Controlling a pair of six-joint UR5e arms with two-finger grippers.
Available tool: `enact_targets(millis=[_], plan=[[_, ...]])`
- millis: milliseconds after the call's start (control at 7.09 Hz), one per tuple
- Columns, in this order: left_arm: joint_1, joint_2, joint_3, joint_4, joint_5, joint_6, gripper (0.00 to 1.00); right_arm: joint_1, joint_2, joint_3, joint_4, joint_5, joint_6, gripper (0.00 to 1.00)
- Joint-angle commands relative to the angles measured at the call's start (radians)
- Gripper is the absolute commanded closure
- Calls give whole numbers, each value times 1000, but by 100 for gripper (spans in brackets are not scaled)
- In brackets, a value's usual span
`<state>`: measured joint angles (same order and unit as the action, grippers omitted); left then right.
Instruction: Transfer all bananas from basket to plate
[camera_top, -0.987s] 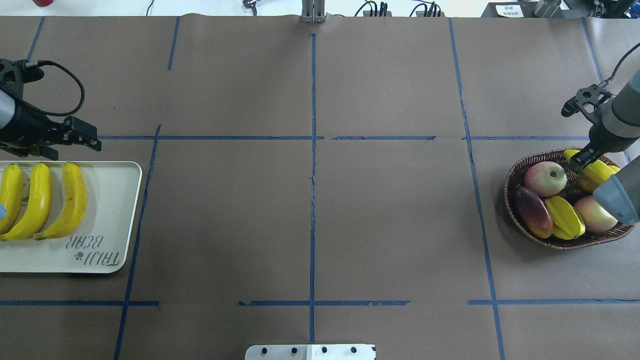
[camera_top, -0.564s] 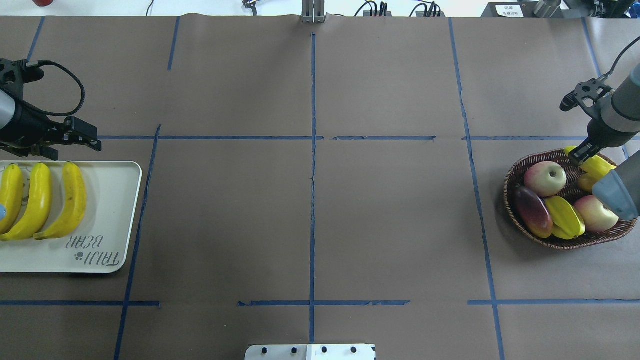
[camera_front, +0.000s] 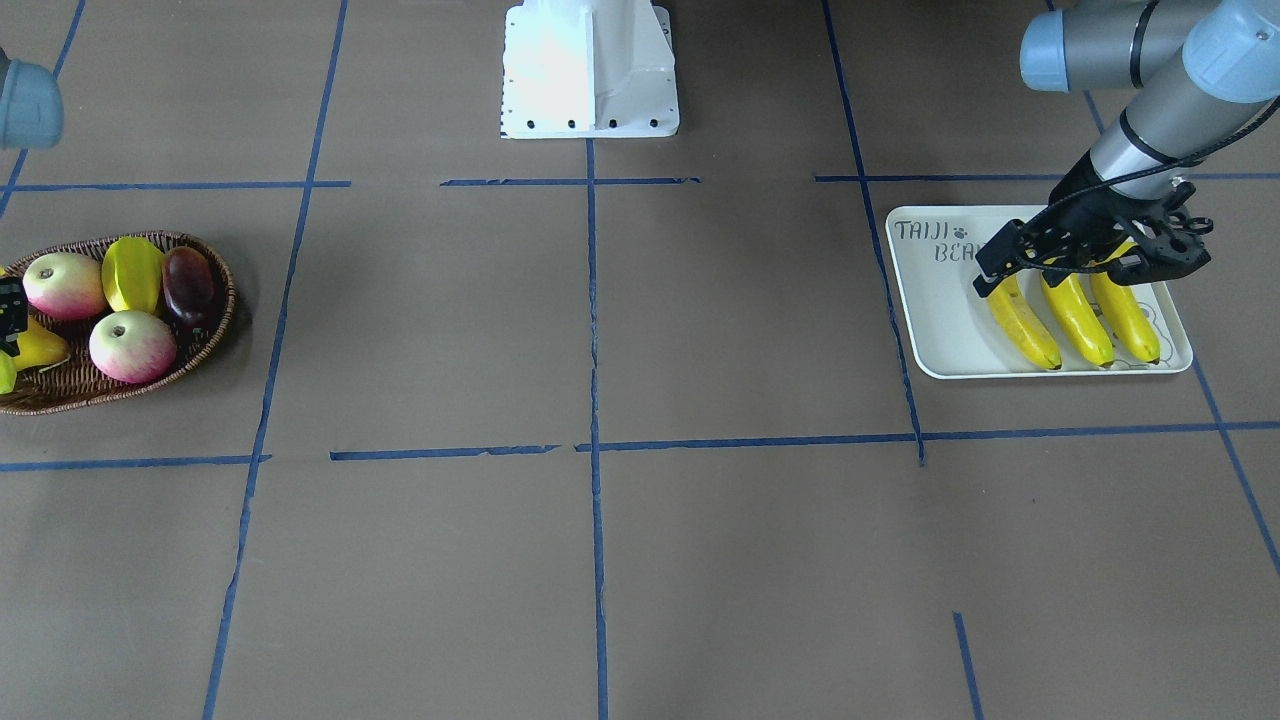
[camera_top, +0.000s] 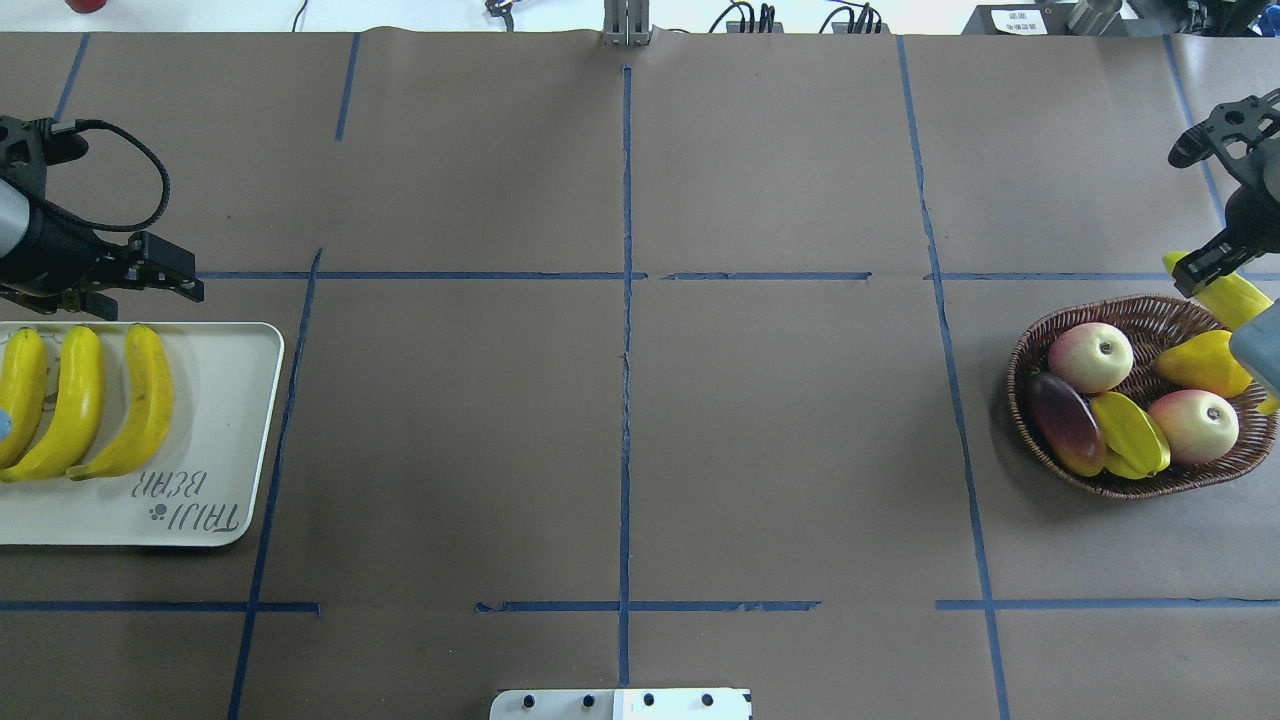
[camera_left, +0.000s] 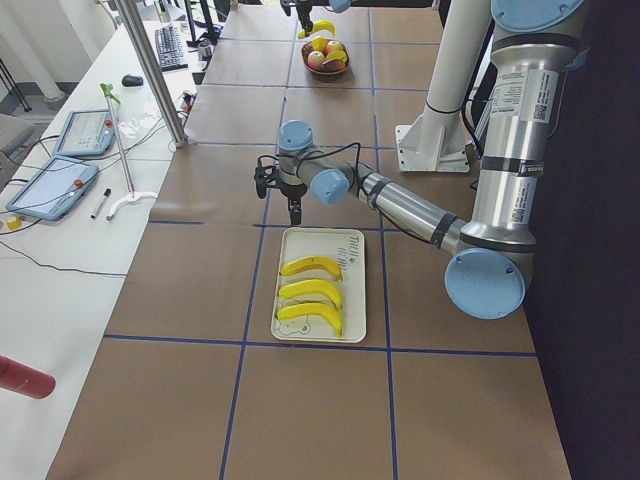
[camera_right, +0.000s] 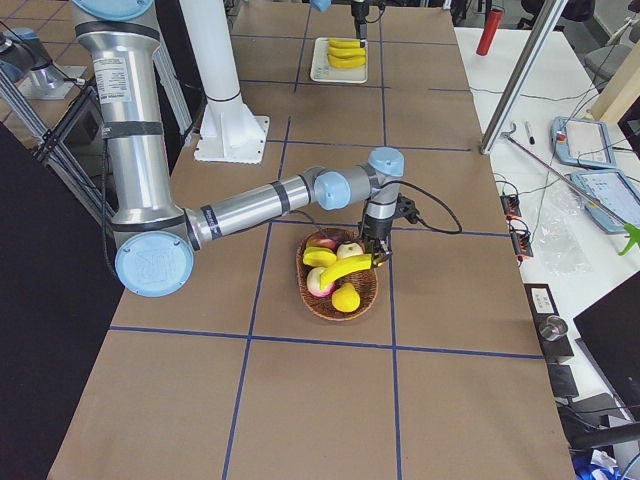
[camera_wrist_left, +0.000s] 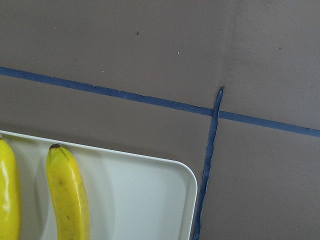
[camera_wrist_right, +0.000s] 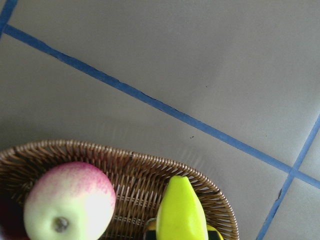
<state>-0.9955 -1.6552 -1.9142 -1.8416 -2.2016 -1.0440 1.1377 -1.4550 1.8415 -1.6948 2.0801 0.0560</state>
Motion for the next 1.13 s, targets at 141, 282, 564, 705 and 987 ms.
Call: enact_targets(millis=[141, 282, 564, 705, 987], plan=[[0, -2, -8, -5, -4, -2, 0, -1, 56, 62, 48, 185, 298, 88], [1, -2, -8, -11, -4, -4, 0, -53, 59, 62, 175, 186, 509, 88], [2, -14, -6, -13, -4, -2, 0, -172, 67, 35, 465, 157, 854, 88], [2, -21, -9, -18, -6, -7, 0, -232, 83, 19, 569, 102, 987, 88], [3, -21, -11, -199, -12, -135, 0, -308, 247, -153, 828, 58, 1272, 90]])
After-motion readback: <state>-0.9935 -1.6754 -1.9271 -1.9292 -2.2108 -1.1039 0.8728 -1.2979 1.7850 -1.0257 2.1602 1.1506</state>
